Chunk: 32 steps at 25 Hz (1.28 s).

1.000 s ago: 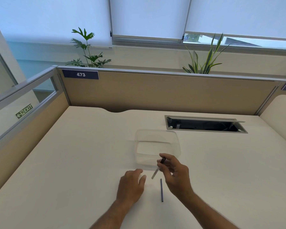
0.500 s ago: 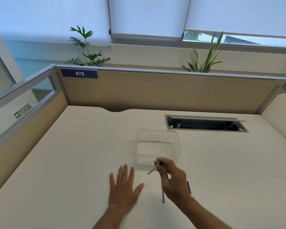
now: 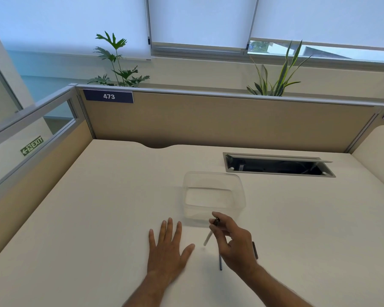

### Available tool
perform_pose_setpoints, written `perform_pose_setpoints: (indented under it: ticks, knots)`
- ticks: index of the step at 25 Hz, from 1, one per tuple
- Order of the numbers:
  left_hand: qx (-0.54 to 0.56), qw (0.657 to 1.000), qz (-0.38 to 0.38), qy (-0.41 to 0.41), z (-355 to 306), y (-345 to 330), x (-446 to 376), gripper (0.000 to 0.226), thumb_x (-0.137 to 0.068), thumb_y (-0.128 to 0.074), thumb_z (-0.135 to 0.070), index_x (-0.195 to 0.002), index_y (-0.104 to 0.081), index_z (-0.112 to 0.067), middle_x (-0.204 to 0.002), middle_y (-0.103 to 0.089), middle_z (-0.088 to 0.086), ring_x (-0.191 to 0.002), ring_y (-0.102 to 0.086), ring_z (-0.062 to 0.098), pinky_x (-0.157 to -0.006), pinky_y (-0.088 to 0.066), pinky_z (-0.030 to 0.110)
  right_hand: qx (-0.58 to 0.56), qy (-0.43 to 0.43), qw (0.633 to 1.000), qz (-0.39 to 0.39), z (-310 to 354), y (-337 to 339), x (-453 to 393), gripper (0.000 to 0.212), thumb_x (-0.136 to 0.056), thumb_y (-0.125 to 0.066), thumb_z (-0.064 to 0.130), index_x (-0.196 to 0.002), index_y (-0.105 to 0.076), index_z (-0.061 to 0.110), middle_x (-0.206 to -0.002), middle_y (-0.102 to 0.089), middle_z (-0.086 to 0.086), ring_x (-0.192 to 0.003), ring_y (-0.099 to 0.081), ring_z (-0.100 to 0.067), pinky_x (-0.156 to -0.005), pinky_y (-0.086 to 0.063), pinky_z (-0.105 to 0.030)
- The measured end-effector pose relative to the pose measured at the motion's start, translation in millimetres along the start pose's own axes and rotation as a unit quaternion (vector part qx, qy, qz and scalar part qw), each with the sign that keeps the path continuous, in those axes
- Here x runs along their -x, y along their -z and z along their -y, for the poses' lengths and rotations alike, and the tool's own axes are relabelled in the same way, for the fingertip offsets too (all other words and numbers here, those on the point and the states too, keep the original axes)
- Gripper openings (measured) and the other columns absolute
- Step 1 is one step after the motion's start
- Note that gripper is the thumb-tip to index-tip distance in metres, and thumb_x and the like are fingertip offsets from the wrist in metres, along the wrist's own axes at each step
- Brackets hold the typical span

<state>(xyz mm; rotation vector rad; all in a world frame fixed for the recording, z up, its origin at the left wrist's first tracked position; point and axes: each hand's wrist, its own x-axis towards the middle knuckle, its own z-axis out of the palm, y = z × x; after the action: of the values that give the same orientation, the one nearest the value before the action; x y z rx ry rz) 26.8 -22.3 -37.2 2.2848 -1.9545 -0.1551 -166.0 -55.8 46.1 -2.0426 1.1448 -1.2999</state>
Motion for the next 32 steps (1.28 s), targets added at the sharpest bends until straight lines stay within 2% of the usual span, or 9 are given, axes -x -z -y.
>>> perform_pose_setpoints:
  ticks: [3, 9, 14, 16, 19, 23, 29, 32]
  knots:
    - [-0.012, 1.0, 0.009, 0.002, 0, -1, -1, 0.082, -0.085, -0.004, -0.073, -0.151, 0.002, -0.026, -0.161, 0.007, 0.005, -0.147, 0.011, 0.024, -0.111, 0.016, 0.055, 0.007, 0.009, 1.0, -0.004, -1, 0, 0, 0.04, -0.085, -0.072, 0.008, -0.12, -0.063, 0.026, -0.096, -0.072, 0.019, -0.088, -0.07, 0.007, -0.078, -0.055, -0.01]
    - [-0.009, 1.0, 0.009, 0.004, 0, -1, 0, 0.083, -0.084, -0.004, -0.073, -0.151, 0.0, -0.026, -0.161, 0.006, 0.006, -0.147, 0.011, 0.024, -0.111, 0.016, 0.055, 0.013, 0.036, 0.999, -0.007, 1, 1, -4, 0.035, -0.084, -0.072, 0.001, -0.115, -0.068, 0.015, -0.096, -0.074, 0.01, -0.089, -0.071, 0.003, -0.079, -0.059, -0.019]
    - [-0.002, 1.0, 0.008, 0.002, 0, 0, -1, 0.081, -0.086, -0.009, -0.073, -0.152, -0.003, -0.026, -0.161, 0.003, 0.006, -0.147, 0.008, 0.026, -0.111, 0.016, 0.055, -0.008, 0.048, 0.997, -0.053, 7, 2, -10, 0.026, -0.089, -0.062, 0.008, -0.114, -0.063, 0.017, -0.103, -0.071, 0.016, -0.095, -0.068, 0.004, -0.082, -0.053, -0.01]
    - [0.002, 1.0, 0.008, 0.001, 0, 0, 0, 0.081, -0.086, -0.01, -0.073, -0.152, -0.005, -0.025, -0.161, 0.002, 0.006, -0.147, 0.007, 0.026, -0.111, 0.015, 0.055, 0.0, 0.045, 0.999, -0.02, 6, 2, -9, 0.024, -0.092, -0.06, 0.01, -0.114, -0.063, 0.018, -0.102, -0.072, 0.015, -0.094, -0.069, 0.003, -0.081, -0.055, -0.013]
    - [-0.004, 1.0, 0.011, 0.003, 1, -2, -1, 0.081, -0.085, -0.007, -0.073, -0.151, 0.0, -0.026, -0.161, 0.005, 0.006, -0.147, 0.009, 0.024, -0.112, 0.014, 0.056, 0.043, 0.031, 0.996, 0.069, 1, 2, -3, 0.023, -0.093, -0.061, 0.01, -0.113, -0.062, 0.022, -0.094, -0.074, 0.011, -0.084, -0.07, -0.002, -0.074, -0.059, -0.025]
    - [-0.016, 1.0, 0.015, 0.006, 1, -2, -2, 0.081, -0.084, -0.003, -0.074, -0.151, 0.005, -0.027, -0.161, 0.01, 0.005, -0.146, 0.014, 0.023, -0.112, 0.015, 0.056, 0.035, 0.074, 0.996, 0.027, 1, 3, -3, 0.028, -0.088, -0.063, 0.008, -0.113, -0.061, 0.02, -0.096, -0.076, 0.004, -0.085, -0.071, -0.006, -0.08, -0.057, -0.017]
    - [-0.006, 1.0, 0.009, 0.001, 0, 0, -1, 0.082, -0.085, -0.007, -0.073, -0.152, -0.004, -0.025, -0.161, 0.001, 0.006, -0.147, 0.006, 0.026, -0.111, 0.015, 0.055, 0.038, 0.082, 0.996, 0.012, 0, 5, -6, 0.024, -0.087, -0.066, 0.007, -0.11, -0.069, 0.008, -0.097, -0.076, 0.0, -0.086, -0.071, -0.009, -0.078, -0.06, -0.024]
    - [-0.003, 1.0, 0.008, 0.002, 0, 1, 0, 0.082, -0.085, -0.008, -0.073, -0.152, -0.006, -0.025, -0.161, 0.0, 0.007, -0.147, 0.005, 0.026, -0.111, 0.014, 0.054, 0.038, 0.076, 0.996, 0.013, -1, 5, -4, 0.027, -0.088, -0.065, 0.015, -0.115, -0.068, 0.01, -0.095, -0.075, 0.002, -0.084, -0.07, -0.006, -0.076, -0.06, -0.02]
